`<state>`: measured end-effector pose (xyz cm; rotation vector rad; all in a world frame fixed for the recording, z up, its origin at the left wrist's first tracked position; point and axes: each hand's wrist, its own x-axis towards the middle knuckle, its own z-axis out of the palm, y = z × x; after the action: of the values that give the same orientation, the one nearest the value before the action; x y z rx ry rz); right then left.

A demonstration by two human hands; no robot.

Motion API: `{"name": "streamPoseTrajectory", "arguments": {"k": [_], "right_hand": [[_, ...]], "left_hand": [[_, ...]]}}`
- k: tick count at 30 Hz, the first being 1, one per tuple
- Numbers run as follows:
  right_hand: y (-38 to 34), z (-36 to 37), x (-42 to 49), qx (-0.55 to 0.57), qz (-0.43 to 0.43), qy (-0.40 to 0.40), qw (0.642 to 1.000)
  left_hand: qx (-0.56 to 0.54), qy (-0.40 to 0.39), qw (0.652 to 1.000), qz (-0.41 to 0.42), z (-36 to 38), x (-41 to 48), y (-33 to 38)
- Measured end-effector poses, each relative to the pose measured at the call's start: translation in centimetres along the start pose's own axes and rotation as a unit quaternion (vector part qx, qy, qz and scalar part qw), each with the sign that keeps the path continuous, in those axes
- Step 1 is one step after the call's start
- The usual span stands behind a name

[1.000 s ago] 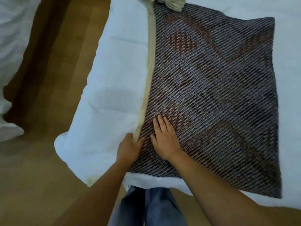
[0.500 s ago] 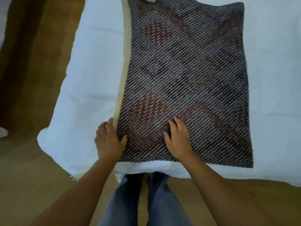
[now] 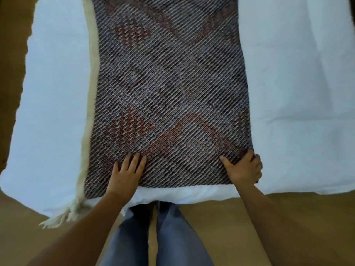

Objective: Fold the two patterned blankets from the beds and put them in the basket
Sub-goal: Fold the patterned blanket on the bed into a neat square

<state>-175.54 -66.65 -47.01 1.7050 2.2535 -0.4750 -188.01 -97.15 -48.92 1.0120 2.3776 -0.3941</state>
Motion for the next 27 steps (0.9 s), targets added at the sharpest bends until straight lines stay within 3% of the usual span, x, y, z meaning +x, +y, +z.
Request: {"name": "streamPoseTrajectory", "arguments": {"k": [4,8,12,15,17,19,22,27], "right_hand": [[-0.1,-0.6,1.5,0.028,0.034,-0.039,0.998],[-0.6,-2.0,3.2,0.136,0.033,-0.059,0.988],[-2.5,-5.1,4.2,0.147,0.033,-0.052,0.987],[-5.0,-8.2,3.9,0.175,0.024,-0.06,0.982],[-7.2,-10.3,3.5,0.265,0.057,-0.088,0.959],[-9.6,-12.4,3.0,0.371,0.117,-0.143,0.91],[-13.4,-14.5,2.1,0.414,0.147,-0.193,0.877],[-19.7,-14.8,0.9,0.509,0.128,-0.162,0.836]], "left_hand": [[-0.072,0.026,0.997,-0.022,-2.2,1.3,-1.5],[-0.103,0.032,0.993,-0.056,-4.3,1.8,-3.8],[-0.108,0.008,0.99,-0.095,-5.8,1.1,-6.3],[-0.171,-0.01,0.974,-0.146,-7.7,0.6,-8.6],[-0.214,0.003,0.964,-0.156,-9.2,0.7,-10.3],[-0.237,0.02,0.963,-0.127,-10.8,1.2,-12.0],[-0.254,0.07,0.963,-0.063,-13.3,2.7,-14.2],[-0.273,0.119,0.955,-0.01,-17.6,6.5,-17.2]]}}
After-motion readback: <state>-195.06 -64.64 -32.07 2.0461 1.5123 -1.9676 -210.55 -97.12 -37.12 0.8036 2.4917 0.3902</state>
